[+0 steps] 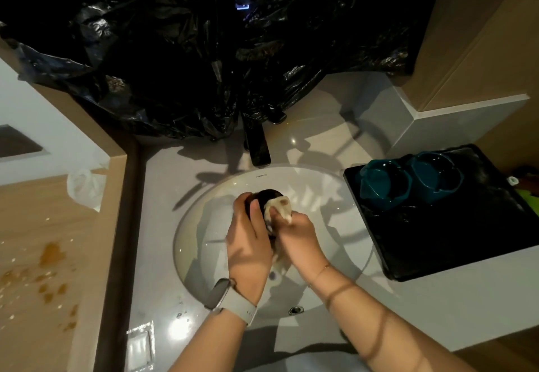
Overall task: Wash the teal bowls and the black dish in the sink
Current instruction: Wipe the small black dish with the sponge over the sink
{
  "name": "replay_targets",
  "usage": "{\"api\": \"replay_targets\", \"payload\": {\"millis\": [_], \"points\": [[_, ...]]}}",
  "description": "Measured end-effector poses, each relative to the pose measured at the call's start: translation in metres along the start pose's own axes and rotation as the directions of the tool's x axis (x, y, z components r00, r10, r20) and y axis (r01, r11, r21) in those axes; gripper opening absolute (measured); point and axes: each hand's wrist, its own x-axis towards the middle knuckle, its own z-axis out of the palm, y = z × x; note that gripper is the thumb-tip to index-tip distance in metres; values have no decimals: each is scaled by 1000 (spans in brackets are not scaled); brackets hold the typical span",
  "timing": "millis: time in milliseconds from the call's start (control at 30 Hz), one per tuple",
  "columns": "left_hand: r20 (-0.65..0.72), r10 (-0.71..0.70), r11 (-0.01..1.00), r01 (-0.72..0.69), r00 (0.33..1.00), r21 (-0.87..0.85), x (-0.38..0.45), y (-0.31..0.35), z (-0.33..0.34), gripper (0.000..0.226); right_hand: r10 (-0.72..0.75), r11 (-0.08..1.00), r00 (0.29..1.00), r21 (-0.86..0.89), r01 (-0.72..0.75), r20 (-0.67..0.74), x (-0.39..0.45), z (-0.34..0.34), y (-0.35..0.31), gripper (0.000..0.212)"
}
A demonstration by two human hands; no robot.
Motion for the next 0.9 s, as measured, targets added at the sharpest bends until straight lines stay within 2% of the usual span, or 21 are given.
{"api": "replay_targets", "payload": {"millis": [100,167,233,300,333,400,433,500,533,600,667,733,800,900], "points": [[174,72,997,-67,982,-36,-5,-4,-11,24,20,995,997,-103,-13,68,11,-12,2,37],[297,45,999,-49,954,9,2,-4,-24,26,-7,954,991,-296,47,135,18,-23,1,33],[417,-16,999,-4,909,46,14,-5,-35,31,-32,868,973,-476,140,229,20,-33,-4,28],[500,-23,999,2,866,43,19,-5,-38,33,-34,836,961,-520,178,275,20,-37,-7,26],[494,-12,999,-15,869,50,19,-5,-36,33,-37,839,964,-516,173,264,18,-36,-7,27],[390,9,992,-59,921,115,18,-2,-27,34,-85,894,984,-425,145,157,10,-26,1,32],[319,14,981,-74,948,177,18,2,-22,35,-90,948,994,-301,106,66,5,-18,5,35],[228,27,947,-98,973,306,16,8,-11,34,9,1000,998,19,-8,-56,-5,-6,12,37],[205,38,939,-105,978,328,15,8,-7,34,68,992,996,108,-61,-63,-7,-4,13,36],[161,56,949,-103,985,299,8,7,-2,36,105,987,994,125,-100,-33,-6,-6,14,33],[124,55,973,-81,991,216,0,4,-1,35,55,997,998,50,-53,-28,-2,-12,15,33],[165,37,992,-57,986,116,-5,-2,0,33,-57,988,997,-149,49,-49,2,-20,18,36],[306,-34,996,7,951,87,-4,-2,-4,32,-177,901,984,-406,151,-27,6,-31,23,38],[513,-80,997,66,854,46,8,3,-21,35,-259,785,960,-555,274,108,13,-46,24,37]]}}
